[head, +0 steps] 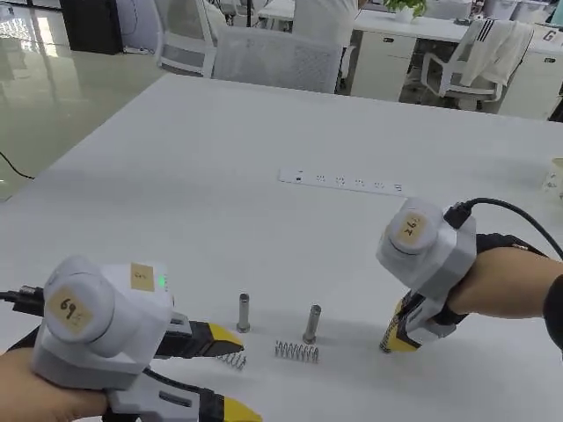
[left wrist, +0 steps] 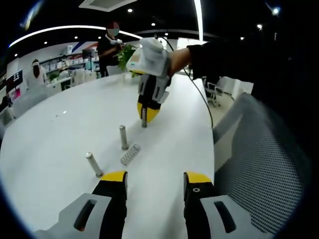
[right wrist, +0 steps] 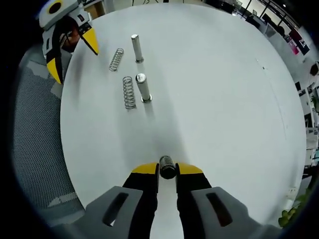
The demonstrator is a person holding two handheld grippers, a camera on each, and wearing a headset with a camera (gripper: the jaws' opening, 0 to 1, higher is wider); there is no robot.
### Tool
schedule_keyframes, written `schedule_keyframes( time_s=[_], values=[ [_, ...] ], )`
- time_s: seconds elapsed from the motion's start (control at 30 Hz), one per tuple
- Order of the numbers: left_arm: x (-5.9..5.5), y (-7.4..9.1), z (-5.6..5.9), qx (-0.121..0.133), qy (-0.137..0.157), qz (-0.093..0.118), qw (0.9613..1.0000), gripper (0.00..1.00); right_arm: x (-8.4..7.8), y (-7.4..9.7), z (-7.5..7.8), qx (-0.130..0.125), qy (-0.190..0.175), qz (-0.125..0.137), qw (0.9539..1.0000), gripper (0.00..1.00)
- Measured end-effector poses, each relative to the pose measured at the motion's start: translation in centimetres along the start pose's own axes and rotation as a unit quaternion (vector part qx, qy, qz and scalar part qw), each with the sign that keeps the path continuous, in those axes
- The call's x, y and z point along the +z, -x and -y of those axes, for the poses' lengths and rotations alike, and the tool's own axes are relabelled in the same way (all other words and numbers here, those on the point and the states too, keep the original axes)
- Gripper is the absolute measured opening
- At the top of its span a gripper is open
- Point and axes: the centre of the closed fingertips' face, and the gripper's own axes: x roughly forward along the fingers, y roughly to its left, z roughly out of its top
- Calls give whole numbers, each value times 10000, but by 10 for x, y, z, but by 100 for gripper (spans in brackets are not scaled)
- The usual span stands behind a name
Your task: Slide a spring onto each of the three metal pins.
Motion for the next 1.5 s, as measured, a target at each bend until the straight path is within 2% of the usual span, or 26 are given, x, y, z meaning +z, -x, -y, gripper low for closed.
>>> schedule_keyframes(
  time_s=[0.37,0.6,0.73,0.97,1.17,1.5],
  values=[
    [-1,0,1,-26,-18,-36,10000,39,12,15,-3,-167,237,122,9995,17],
    [-2,-1,2,-46,-31,-63,10000,39,35,28,-10,-323,450,357,9978,17],
    [-2,-1,2,-47,-33,-73,10000,39,47,28,-20,-227,513,471,9973,16],
    [-2,-1,2,-46,-40,-71,10000,39,67,20,-39,68,530,705,9961,14],
    [-2,-1,2,-51,-41,-84,9999,38,73,6,-51,233,568,719,9955,13],
    [-4,-2,3,-65,-36,-106,9999,38,85,-16,-56,356,440,850,9948,11]
  ],
)
